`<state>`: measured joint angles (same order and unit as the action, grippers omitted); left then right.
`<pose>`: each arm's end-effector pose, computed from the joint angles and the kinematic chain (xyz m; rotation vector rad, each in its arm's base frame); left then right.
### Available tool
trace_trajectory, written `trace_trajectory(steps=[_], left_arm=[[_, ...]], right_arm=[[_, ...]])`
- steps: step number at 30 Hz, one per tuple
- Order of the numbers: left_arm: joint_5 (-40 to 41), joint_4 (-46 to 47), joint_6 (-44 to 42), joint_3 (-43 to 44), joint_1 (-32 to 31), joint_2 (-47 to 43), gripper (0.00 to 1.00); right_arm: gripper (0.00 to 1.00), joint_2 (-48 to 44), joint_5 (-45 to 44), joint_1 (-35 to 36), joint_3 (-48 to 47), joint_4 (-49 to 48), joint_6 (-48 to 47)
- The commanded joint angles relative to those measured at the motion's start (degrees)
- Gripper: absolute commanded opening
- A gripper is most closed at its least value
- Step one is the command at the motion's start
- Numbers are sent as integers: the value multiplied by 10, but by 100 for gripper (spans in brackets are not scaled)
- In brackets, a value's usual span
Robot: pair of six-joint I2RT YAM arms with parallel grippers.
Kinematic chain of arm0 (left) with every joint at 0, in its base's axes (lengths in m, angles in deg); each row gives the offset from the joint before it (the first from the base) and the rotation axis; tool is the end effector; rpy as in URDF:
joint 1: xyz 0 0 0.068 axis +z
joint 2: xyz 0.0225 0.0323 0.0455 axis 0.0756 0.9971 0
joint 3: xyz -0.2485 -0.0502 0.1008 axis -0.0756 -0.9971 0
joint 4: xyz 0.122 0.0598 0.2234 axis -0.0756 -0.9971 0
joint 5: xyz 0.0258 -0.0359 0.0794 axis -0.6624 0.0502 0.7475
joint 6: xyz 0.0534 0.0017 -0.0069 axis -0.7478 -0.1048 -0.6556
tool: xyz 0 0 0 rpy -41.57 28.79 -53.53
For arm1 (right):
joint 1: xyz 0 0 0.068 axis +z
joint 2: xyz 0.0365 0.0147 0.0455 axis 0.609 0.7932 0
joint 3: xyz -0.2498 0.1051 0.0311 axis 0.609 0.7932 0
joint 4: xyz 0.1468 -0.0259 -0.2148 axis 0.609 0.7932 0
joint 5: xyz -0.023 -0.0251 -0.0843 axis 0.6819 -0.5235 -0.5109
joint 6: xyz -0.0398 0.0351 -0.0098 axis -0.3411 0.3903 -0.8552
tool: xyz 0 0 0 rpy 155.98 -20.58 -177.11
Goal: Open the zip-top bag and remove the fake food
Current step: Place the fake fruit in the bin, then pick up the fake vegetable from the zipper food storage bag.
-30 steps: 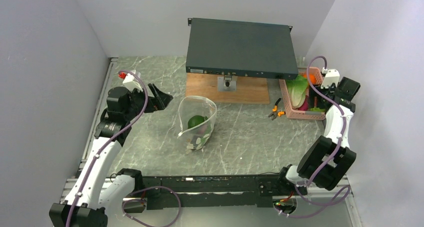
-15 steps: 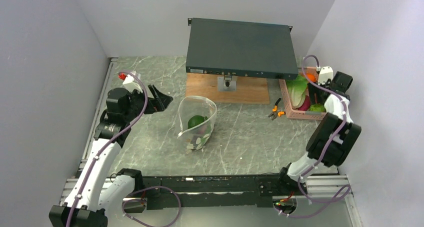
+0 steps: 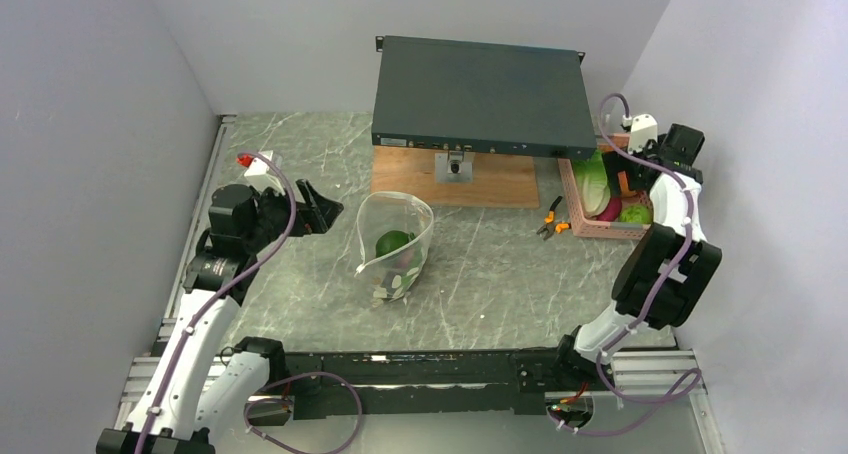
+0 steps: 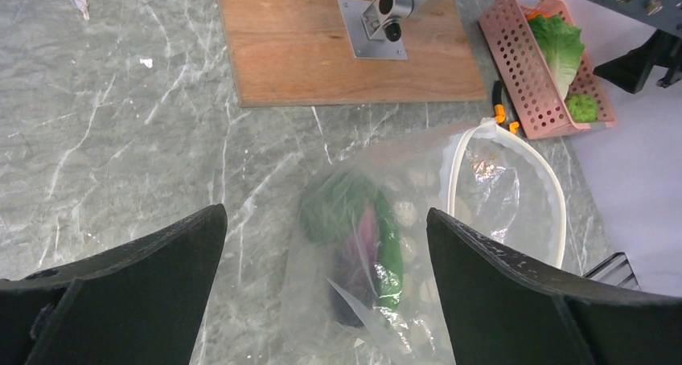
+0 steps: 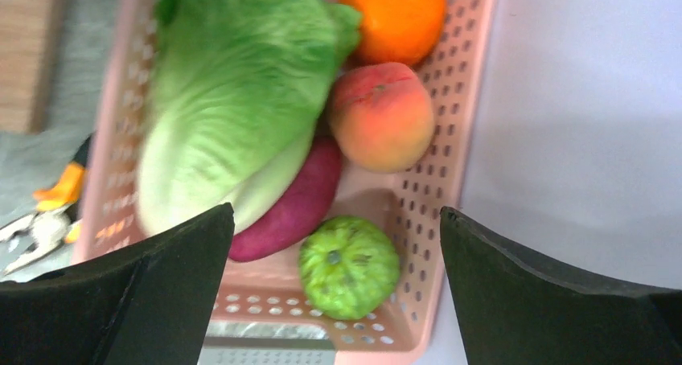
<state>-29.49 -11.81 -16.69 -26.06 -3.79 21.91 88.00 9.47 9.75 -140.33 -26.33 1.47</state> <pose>0.1741 -0.0372 0.3272 -0.0453 1.9337 -0.7301 0.3347 -0.1655 0.2774 -0.3026 2.2687 -0.2766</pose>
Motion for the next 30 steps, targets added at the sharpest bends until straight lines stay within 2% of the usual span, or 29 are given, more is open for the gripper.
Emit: trace_trajectory(steps=[1, 5, 8, 16, 21, 25, 30], left_arm=[[-15, -15, -30, 21, 3, 10, 100], [-34, -25, -39, 36, 1, 30, 100], [-59, -27, -34, 39, -1, 44, 100], [-76, -22, -38, 74, -45, 77, 100], [-73, -16, -40, 84, -57, 84, 97], [-93, 18, -25, 75, -58, 75, 95], [-106, 31, -20, 78, -75, 102, 86]], right_arm=[[100, -80, 141, -2, 4, 112, -78], [100, -180, 279, -1, 85, 227, -240], [100, -238, 342, 1, 136, 316, -346], [100, -269, 447, 39, 188, 537, -570], [100, -281, 451, 136, 186, 545, -565], [100, -275, 461, 206, 148, 537, -521], [97, -251, 475, 314, 84, 486, -437]])
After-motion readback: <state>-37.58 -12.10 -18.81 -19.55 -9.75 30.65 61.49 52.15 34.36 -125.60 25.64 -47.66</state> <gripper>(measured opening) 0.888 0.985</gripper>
